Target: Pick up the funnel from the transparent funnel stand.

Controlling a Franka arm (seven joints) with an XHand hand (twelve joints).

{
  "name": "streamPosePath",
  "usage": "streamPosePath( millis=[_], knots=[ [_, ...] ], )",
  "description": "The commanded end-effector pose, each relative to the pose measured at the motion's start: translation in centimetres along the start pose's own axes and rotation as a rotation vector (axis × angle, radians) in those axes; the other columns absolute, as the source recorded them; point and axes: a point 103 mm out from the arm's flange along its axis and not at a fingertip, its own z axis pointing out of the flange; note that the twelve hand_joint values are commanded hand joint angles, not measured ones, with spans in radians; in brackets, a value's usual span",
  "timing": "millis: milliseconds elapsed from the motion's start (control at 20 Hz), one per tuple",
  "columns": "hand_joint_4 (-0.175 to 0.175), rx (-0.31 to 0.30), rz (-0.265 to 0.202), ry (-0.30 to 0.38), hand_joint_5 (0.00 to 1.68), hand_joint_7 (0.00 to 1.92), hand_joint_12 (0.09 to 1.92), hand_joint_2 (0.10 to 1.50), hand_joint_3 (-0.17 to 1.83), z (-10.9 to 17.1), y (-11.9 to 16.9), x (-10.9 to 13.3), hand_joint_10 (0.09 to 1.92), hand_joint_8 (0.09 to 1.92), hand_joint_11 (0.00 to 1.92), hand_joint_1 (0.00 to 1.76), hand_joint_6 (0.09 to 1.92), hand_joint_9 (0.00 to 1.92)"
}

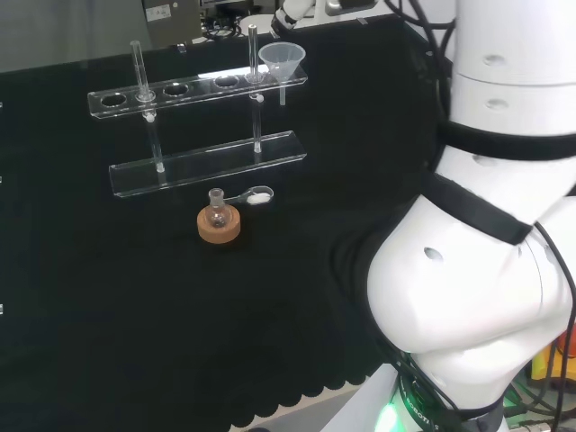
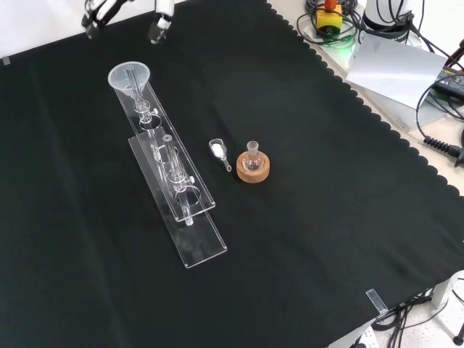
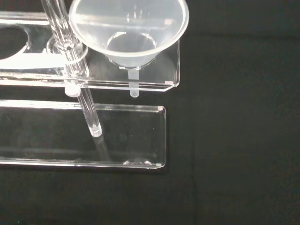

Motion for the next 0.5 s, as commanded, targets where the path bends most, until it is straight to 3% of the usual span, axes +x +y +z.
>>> streamPosePath(
  millis=[50,500],
  knots=[
    [0.044,0.145,-0.020,-0.024,0.08,0.00,1.54,0.70,0.51,1.1,2.7,0.5,0.82,0.27,0.22,0.57,0.09,0.06],
    [0.043,0.157,-0.034,-0.057,0.07,0.00,1.53,0.68,0.51,1.8,3.3,2.0,0.84,0.42,0.28,0.57,0.09,0.18]
  ],
)
